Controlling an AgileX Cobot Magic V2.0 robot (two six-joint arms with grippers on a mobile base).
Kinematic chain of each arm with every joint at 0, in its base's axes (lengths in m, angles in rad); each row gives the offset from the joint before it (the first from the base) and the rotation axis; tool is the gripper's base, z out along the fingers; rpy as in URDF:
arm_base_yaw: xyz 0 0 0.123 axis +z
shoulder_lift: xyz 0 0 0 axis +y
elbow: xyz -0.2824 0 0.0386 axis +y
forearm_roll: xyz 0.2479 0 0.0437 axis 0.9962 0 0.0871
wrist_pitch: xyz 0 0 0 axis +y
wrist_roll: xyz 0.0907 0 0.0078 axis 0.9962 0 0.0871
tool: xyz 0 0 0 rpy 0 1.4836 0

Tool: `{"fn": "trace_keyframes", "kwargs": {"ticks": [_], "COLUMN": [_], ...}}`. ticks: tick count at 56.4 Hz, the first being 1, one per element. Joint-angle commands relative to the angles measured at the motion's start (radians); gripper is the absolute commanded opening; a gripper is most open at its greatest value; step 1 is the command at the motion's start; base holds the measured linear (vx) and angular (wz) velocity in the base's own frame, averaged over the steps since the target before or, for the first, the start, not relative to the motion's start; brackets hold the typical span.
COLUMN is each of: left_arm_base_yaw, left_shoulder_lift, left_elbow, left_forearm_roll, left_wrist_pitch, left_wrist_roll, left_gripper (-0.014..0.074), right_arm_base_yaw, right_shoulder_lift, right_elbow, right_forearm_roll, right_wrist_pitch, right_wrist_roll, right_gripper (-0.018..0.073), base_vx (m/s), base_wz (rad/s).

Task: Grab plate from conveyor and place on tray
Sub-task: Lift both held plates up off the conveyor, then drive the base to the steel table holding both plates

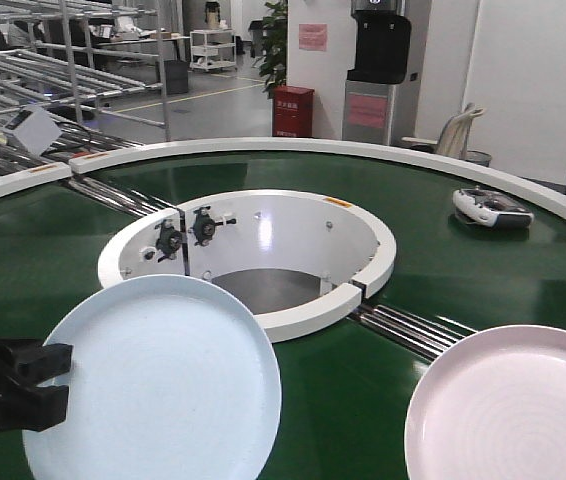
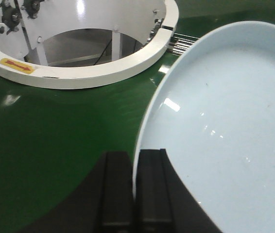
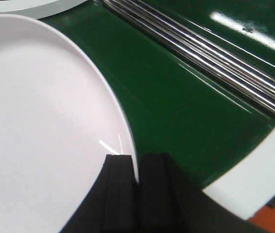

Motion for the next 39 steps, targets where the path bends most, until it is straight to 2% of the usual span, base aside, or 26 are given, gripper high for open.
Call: {"fn": "trace_keyframes", "kwargs": {"ticks": [1,16,39], "left_arm_base_yaw": [-0.002,-0.002,-0.002], "left_shoulder_lift": [-0.019,-0.019,-0.019], "left_elbow": [-0.031,-0.031,-0.031], "left_forearm_roll": [-0.007,-0.007,-0.007], "left_wrist_pitch": [-0.086,-0.086,-0.086], "left_wrist_roll": [-0.010,-0.010,-0.010], "left_gripper": [0.0004,0.0004,0.0004], "right_arm_base_yaw": [-0.007,-0.007,-0.007], "right_shoulder_lift": [-0.006,-0.006,-0.006], "right_elbow": [-0.029,-0.029,-0.029], "right_forearm_roll": [0.000,0.000,0.000], "right_wrist_pitch": [-0.073,-0.072,-0.072], "right_wrist_roll": [-0.004,-0.004,-0.004], "right_gripper": [-0.0012,-0.0012,-0.0012], "base_vx": [-0.14,-0.15,-0.17], "base_wz": [-0.28,-0.46,-0.67]}}
